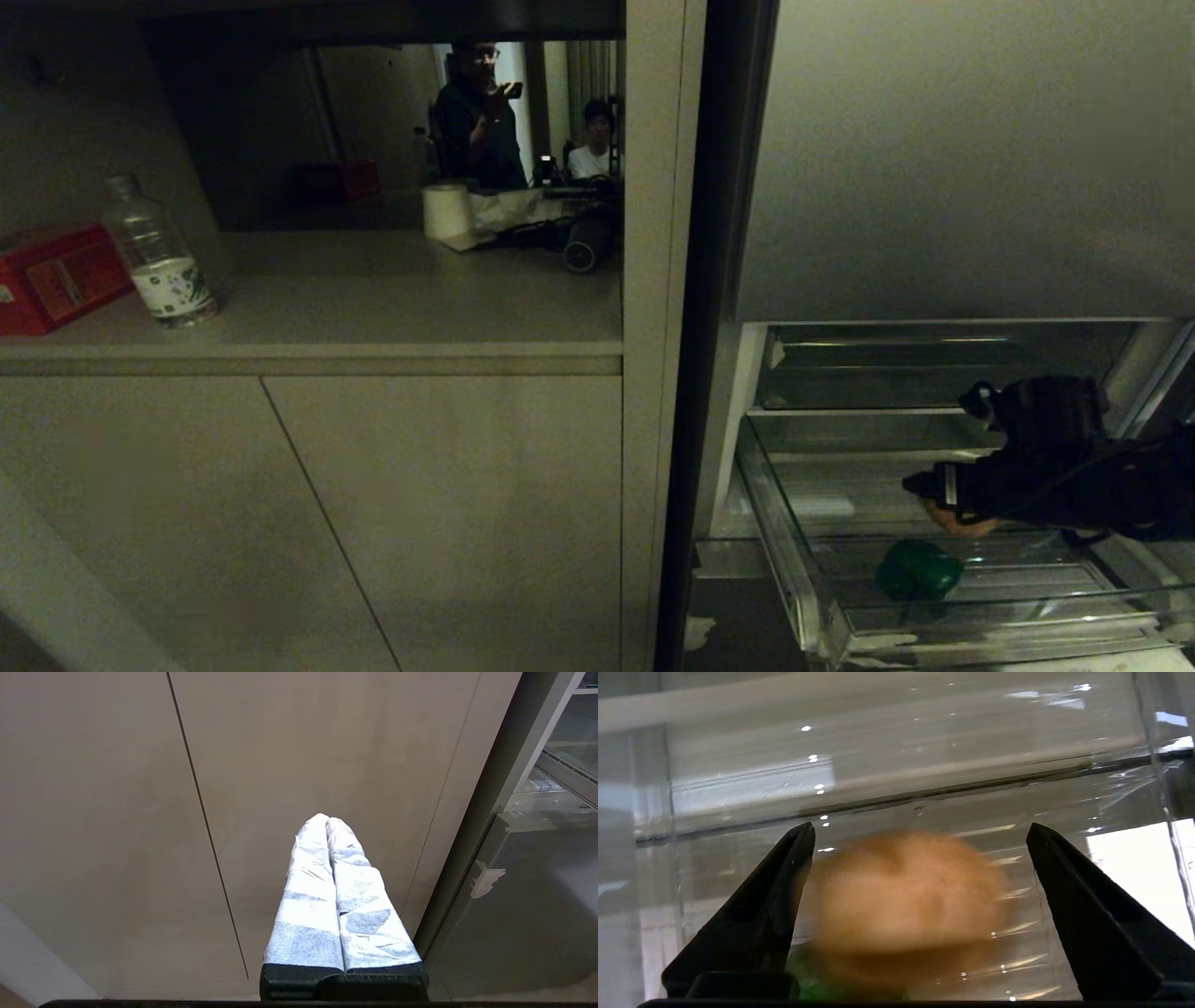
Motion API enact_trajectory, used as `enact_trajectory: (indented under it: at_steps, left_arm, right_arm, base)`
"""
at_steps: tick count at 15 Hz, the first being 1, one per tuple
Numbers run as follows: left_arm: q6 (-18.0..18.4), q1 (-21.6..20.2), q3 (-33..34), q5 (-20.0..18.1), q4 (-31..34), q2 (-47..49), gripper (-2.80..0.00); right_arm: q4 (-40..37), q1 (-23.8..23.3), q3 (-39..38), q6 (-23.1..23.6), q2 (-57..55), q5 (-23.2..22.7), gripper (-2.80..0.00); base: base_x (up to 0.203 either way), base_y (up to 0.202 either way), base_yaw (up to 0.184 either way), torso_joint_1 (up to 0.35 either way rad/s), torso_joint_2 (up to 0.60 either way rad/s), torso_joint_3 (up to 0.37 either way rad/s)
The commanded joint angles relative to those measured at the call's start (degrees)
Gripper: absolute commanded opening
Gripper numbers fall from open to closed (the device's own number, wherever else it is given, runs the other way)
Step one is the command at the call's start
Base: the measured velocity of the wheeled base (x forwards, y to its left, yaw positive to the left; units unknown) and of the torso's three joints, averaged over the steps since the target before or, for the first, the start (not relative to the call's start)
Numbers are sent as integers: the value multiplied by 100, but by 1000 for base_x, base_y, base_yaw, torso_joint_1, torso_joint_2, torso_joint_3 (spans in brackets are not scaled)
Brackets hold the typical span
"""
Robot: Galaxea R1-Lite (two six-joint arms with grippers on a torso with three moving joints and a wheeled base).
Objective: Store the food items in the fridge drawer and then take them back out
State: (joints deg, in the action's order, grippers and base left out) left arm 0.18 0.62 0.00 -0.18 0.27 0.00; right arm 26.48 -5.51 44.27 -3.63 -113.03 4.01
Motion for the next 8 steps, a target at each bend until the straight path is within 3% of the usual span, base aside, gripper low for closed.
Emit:
enact_trajectory:
  at_steps: [1, 5, 6, 7, 8]
  left_arm:
    - [-1, -1, 0, 1, 0, 9, -280]
    - [-1, -1, 0, 1, 0, 9, -280]
    - [-1, -1, 0, 1, 0, 9, -280]
    - [-1, -1, 0, 1, 0, 9, -280]
    - [-1, -1, 0, 1, 0, 9, -280]
  right_arm:
    - [15, -63, 92, -6, -52, 3, 0]
    - [15, -126, 82, -6, -11, 3, 0]
    - [11, -126, 24, -6, 124, -1, -191]
    - [-6, -126, -67, -6, 315, -4, -280]
    - [-6, -126, -203, -8, 538, -5, -280]
  base:
    - [0, 0, 0, 0, 0, 0]
    - [0, 0, 0, 0, 0, 0]
    - [0, 0, 0, 0, 0, 0]
    - [0, 0, 0, 0, 0, 0]
    - [0, 0, 0, 0, 0, 0]
